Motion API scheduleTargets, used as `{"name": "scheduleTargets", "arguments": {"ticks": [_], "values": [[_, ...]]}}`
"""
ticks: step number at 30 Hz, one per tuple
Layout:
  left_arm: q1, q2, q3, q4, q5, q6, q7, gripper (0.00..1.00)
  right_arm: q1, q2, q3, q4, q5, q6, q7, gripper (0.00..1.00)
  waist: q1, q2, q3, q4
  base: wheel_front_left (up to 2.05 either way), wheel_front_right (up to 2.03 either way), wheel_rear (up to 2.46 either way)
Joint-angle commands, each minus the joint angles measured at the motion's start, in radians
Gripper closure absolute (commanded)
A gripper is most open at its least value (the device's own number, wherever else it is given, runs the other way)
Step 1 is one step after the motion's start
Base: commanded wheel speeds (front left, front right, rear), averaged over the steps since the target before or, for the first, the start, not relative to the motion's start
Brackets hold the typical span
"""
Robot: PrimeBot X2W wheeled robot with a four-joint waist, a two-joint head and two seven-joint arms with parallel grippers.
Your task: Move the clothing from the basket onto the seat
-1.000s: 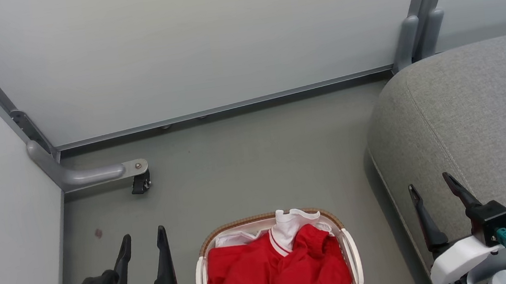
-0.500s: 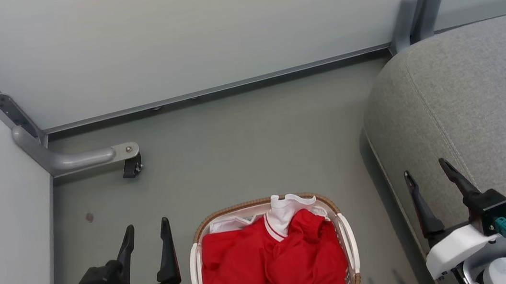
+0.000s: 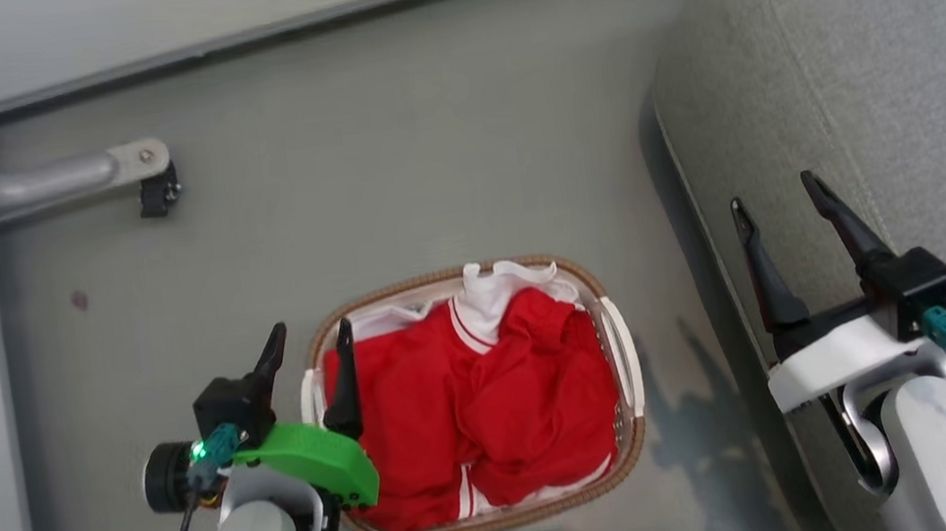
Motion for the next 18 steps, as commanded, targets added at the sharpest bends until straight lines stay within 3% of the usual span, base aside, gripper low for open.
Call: {"name": "scheduleTargets", "arguments": {"ticks": [1,10,18], "values": [[-0.045,0.006,-0.015,0.021,0.011,-0.003,-0.001,0.0,-0.027,-0.004,0.002,-0.006,0.01,0.0,-0.005,0.0,0.0,0.0,0.161,-0.066,0.0,0.0,0.0],[-0.227,0.008,-0.122,0.233,0.053,-0.008,-0.001,0.0,-0.127,-0.003,0.016,-0.04,0.065,0.0,-0.005,0.0,0.0,0.0,0.342,-0.136,0.0,0.0,0.0],[-0.347,0.028,-0.195,0.391,0.093,-0.009,-0.001,0.0,-0.17,-0.003,0.036,-0.066,0.113,0.0,-0.005,0.0,0.0,0.0,0.441,-0.189,0.0,0.0,0.0]]}}
